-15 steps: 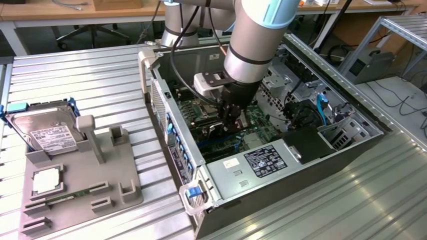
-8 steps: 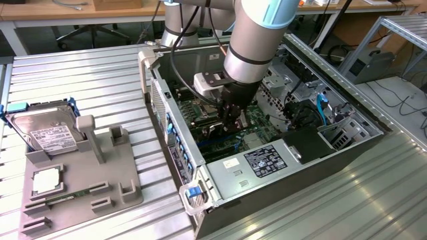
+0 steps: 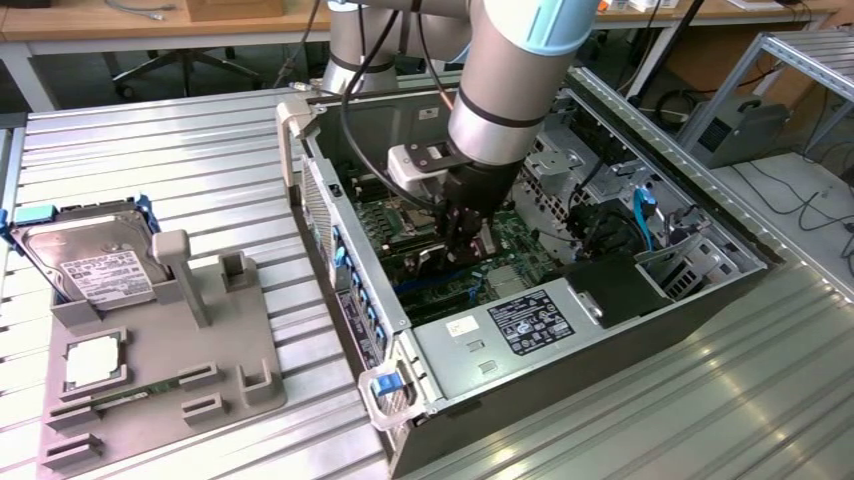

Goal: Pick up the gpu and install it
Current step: 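Insert the gpu into the slot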

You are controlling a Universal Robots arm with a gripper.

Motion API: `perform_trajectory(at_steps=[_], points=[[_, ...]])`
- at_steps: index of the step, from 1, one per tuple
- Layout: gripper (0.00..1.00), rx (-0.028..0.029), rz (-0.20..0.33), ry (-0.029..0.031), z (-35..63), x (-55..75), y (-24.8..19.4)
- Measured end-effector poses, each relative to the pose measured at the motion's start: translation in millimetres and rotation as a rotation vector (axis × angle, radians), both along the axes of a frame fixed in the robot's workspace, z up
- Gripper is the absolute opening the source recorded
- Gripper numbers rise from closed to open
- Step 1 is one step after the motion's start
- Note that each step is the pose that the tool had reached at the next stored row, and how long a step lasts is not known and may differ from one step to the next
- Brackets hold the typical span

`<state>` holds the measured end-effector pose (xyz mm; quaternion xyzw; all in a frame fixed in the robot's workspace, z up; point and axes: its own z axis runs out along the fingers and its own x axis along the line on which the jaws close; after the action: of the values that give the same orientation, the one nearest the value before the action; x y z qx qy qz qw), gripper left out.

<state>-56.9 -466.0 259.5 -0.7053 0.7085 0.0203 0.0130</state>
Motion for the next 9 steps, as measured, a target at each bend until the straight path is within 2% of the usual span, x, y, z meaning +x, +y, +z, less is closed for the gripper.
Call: perform_trajectory(at_steps=[9], points=[[0.27, -0.0001, 0.000, -0.0016, 1.1, -0.4, 0.0]])
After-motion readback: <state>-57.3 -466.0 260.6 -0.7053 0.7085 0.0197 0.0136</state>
